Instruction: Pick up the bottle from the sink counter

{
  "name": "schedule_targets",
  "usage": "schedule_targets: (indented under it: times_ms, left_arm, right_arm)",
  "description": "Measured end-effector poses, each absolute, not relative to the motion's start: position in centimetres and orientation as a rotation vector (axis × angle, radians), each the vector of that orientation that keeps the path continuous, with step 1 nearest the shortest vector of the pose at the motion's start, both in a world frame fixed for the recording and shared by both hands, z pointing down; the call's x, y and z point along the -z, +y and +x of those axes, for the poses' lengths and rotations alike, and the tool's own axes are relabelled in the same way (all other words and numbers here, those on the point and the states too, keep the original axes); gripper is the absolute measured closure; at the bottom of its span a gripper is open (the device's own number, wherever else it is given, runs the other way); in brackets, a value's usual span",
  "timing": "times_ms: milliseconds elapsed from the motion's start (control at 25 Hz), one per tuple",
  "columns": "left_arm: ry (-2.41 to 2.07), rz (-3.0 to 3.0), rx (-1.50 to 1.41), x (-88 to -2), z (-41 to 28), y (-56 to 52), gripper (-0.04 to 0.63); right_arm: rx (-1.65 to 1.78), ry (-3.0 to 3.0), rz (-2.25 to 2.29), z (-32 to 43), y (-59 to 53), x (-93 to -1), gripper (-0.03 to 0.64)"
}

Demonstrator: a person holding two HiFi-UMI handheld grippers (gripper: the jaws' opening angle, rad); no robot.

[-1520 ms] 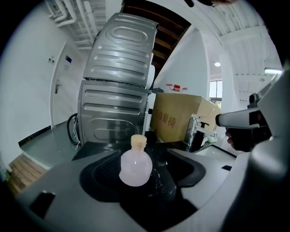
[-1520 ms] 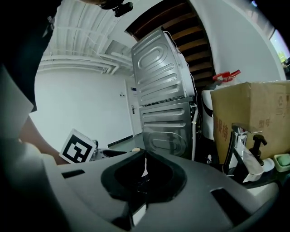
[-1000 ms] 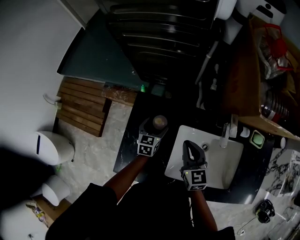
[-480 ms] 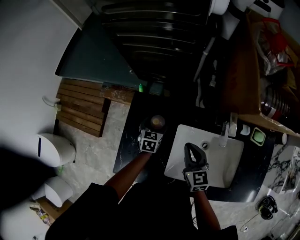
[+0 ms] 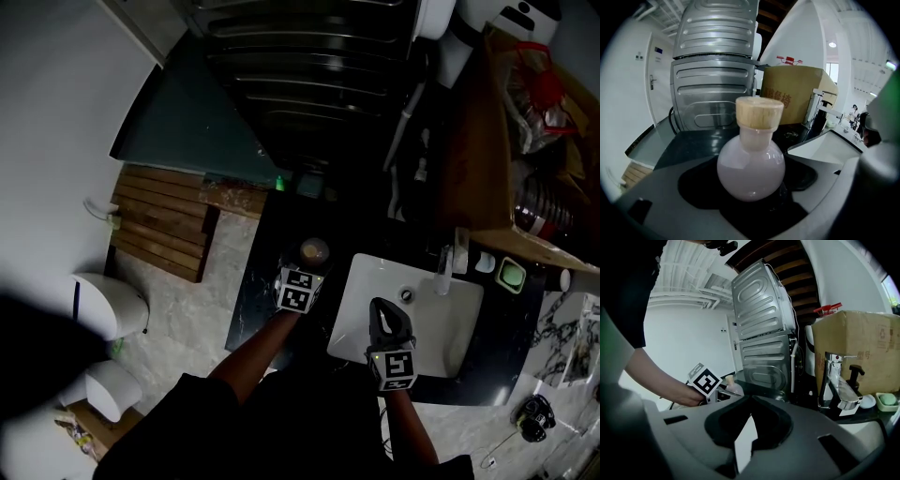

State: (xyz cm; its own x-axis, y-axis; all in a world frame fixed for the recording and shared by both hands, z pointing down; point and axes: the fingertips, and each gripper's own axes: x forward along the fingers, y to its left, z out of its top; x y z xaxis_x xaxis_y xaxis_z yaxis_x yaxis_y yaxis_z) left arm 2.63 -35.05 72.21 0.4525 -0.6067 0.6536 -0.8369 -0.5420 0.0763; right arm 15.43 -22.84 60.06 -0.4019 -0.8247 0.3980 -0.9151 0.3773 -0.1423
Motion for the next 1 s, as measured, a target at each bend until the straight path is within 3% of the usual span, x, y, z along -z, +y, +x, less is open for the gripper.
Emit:
schedule_targets:
  times_ms: [1000]
  left_arm:
    - [-1.215, 2.474, -0.501, -58.2, -0.2, -26.0, 0.199]
  right_arm:
    - [-0.399, -2.363, 1.696, 11.9, -20.5, -53.5, 0.577]
